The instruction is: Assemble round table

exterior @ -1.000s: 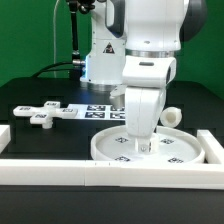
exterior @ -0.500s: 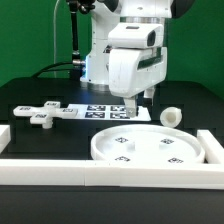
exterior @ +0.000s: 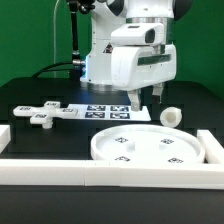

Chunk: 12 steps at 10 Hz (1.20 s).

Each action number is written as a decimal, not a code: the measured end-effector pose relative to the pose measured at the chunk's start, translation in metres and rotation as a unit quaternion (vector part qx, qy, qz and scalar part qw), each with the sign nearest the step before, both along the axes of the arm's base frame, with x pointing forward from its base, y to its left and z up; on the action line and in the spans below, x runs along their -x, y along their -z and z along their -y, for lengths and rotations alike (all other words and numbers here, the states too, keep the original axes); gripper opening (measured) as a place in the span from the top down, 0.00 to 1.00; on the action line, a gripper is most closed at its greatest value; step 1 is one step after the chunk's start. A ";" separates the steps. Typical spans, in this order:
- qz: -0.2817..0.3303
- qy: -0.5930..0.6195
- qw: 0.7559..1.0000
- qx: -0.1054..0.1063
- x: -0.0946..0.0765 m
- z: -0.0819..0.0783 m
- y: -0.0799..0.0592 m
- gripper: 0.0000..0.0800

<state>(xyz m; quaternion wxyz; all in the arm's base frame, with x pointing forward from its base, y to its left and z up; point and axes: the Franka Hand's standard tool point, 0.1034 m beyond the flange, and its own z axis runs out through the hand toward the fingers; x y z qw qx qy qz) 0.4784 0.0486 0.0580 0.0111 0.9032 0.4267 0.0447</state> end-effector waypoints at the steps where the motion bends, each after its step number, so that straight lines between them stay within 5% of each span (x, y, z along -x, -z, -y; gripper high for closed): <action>1: -0.002 0.035 0.999 -0.005 0.001 -0.001 0.000 0.19; 4: -0.010 0.184 0.983 -0.026 0.004 0.000 0.002 0.19; 7: -0.022 0.406 0.912 -0.057 0.010 -0.015 0.003 0.19; 12: -0.035 0.513 0.855 -0.072 0.013 -0.023 0.006 0.19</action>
Offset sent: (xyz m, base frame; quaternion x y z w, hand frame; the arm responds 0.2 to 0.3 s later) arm -0.0097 -0.0098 0.0002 -0.0111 0.0059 0.2705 0.9626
